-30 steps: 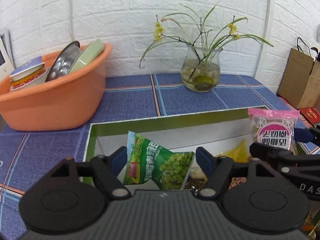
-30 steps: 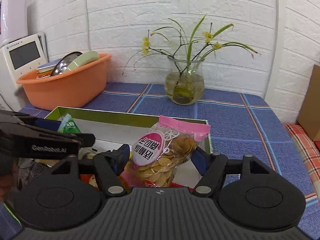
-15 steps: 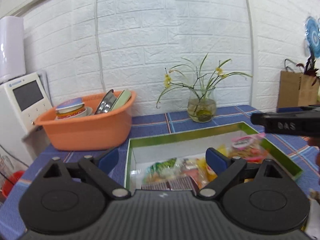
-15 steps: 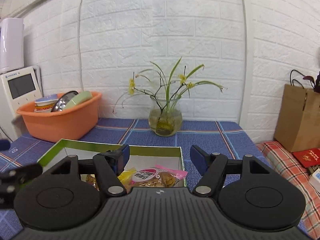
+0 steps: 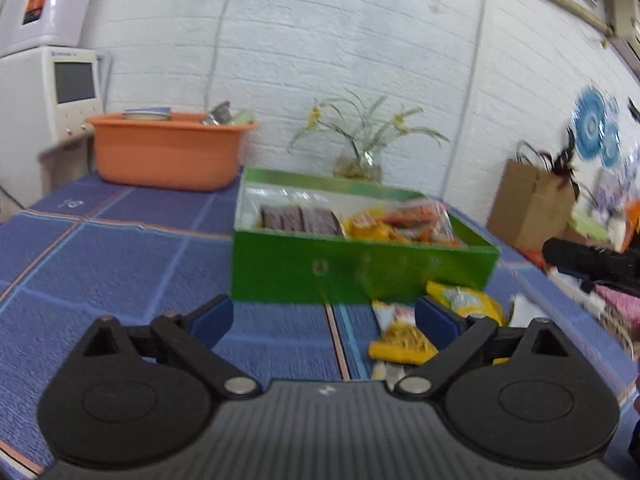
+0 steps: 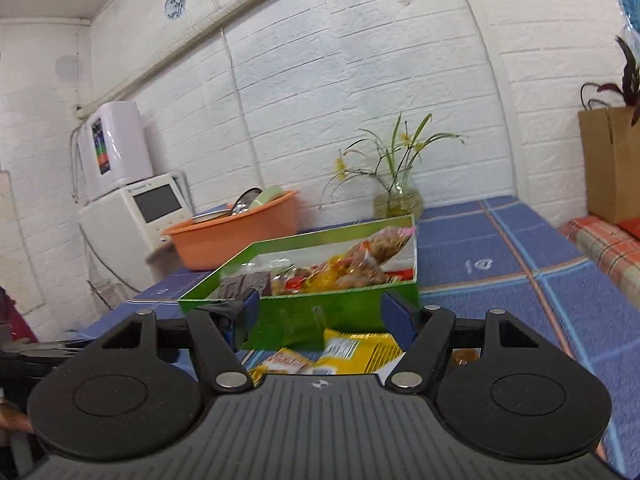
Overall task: Organize snacks
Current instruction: 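Move the left gripper to the cracker packet while the right reaches the brown jerky packet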
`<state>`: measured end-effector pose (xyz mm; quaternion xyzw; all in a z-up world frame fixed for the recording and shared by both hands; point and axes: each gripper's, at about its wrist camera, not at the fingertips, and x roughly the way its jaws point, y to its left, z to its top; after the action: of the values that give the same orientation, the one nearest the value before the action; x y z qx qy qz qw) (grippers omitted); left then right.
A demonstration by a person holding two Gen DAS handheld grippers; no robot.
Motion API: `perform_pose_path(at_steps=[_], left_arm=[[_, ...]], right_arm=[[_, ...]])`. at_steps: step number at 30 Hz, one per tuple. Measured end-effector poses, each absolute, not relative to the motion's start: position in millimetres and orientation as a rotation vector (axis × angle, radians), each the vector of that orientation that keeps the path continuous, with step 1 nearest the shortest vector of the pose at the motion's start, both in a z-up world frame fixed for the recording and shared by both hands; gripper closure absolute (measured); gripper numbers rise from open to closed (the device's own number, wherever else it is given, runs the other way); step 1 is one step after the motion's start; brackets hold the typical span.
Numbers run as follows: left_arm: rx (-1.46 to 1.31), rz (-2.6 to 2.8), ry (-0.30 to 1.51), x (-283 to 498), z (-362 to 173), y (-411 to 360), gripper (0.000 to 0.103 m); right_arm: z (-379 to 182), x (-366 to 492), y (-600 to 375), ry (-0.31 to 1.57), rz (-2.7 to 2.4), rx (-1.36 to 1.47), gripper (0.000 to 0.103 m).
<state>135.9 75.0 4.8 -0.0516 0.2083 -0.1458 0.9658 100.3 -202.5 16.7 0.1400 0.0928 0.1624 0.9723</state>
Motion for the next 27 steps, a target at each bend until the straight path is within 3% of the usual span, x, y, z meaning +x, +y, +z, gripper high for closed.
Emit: perform_pose_path(at_steps=[3,12,27], left_arm=[[0.001,-0.308,0.463,134.9,-6.7,58.6,0.007],[0.096,-0.433,0.506,128.6,-18.4,36.8,0.007],[0.079,-0.415,0.585,136.0,-24.0,35.0,0.007]], right_arm=[[-7.1,85.1,-217.4,0.089,0.295,0.39,0.0],[-24.2,91.6,-270.7,0.172,0.072,0.802,0.0],[-37.6,93.0,-273.8,0.256,0.075,0.83,0.0]])
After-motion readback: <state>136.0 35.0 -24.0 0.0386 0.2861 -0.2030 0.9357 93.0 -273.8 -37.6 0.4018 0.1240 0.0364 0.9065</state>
